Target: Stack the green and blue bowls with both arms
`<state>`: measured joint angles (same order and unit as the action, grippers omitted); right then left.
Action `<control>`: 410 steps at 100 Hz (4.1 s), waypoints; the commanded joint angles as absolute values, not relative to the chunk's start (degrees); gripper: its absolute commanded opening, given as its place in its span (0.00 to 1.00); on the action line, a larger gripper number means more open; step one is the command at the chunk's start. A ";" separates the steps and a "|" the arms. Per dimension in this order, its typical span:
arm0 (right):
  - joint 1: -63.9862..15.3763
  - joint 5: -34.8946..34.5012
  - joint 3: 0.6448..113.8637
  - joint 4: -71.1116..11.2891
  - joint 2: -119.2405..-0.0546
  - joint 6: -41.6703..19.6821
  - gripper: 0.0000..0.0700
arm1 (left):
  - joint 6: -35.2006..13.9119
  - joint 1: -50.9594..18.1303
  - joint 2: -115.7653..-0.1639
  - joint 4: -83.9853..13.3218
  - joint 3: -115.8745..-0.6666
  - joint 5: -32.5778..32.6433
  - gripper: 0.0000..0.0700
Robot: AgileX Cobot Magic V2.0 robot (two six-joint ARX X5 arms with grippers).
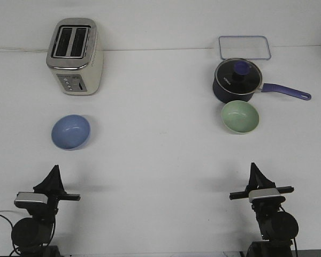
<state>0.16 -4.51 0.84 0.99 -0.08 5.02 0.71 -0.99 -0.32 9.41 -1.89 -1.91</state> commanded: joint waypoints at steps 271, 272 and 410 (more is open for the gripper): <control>7.42 -17.28 79.37 -43.99 -77.32 -9.08 0.00 | 0.78 -1.04 -0.25 9.96 -0.82 -2.17 0.02; 7.14 -17.34 79.05 -44.03 -76.82 -9.08 0.00 | 0.78 -1.04 -0.25 9.96 -0.82 -2.15 0.02; -36.73 -5.96 48.01 -28.75 -73.47 -20.80 0.44 | -2.90 -1.04 -0.25 10.52 -1.41 -2.17 0.02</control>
<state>-36.88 -6.17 46.63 -29.28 -75.57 -21.91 0.05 -0.99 -0.32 9.80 -1.91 -1.91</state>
